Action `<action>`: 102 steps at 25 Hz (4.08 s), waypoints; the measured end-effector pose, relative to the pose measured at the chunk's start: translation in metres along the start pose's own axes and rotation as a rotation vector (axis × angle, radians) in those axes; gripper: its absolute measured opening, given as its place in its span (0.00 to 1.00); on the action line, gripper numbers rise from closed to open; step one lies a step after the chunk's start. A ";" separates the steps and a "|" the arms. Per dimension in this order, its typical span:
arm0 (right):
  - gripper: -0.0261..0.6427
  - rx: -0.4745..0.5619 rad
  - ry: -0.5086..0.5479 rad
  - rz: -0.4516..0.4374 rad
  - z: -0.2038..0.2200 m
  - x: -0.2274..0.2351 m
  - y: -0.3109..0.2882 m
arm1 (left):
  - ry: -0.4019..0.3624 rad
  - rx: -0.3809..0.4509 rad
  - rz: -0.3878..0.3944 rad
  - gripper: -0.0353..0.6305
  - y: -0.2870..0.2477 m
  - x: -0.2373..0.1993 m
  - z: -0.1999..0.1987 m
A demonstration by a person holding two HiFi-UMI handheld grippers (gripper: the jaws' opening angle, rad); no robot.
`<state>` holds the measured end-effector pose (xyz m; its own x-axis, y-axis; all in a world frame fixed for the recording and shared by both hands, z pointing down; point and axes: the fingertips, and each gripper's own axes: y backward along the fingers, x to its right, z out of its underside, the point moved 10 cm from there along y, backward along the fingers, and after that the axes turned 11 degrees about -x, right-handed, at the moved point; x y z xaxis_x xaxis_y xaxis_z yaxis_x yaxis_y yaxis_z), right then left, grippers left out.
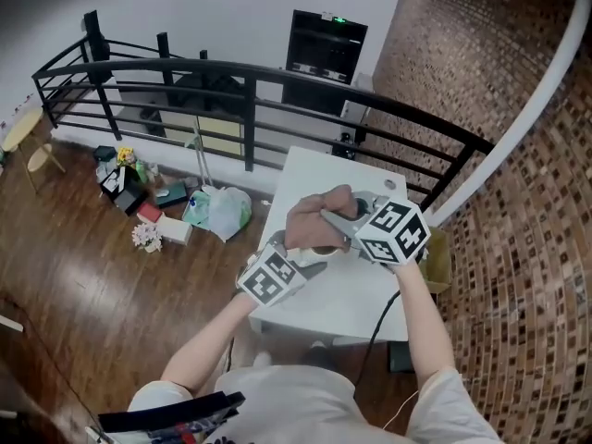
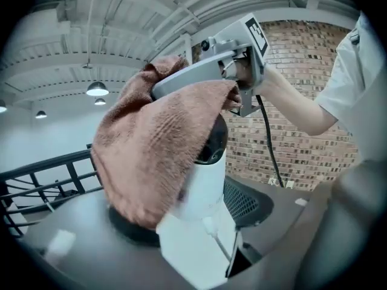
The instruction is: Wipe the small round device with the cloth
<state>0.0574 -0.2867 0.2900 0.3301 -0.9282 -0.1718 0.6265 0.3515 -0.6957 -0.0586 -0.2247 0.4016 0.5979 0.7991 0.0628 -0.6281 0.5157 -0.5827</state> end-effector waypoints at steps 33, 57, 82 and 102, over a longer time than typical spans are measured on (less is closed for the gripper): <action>0.08 0.111 -0.104 0.014 0.019 0.025 0.007 | 0.195 0.062 0.093 0.56 -0.003 -0.026 0.006; 0.08 0.333 0.143 0.066 -0.013 -0.023 0.015 | 0.296 0.227 0.220 0.56 0.015 -0.043 -0.005; 0.08 0.315 -0.343 -0.946 0.004 0.047 -0.031 | 0.165 0.633 0.872 0.56 0.039 -0.018 -0.016; 0.08 0.361 -0.115 -0.808 -0.013 0.013 0.039 | 0.301 0.678 0.659 0.56 0.026 -0.035 -0.014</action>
<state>0.0771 -0.2863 0.2516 -0.2518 -0.8981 0.3606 0.8766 -0.3695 -0.3083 -0.0887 -0.2436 0.3730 0.0690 0.9265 -0.3700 -0.9764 0.1389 0.1656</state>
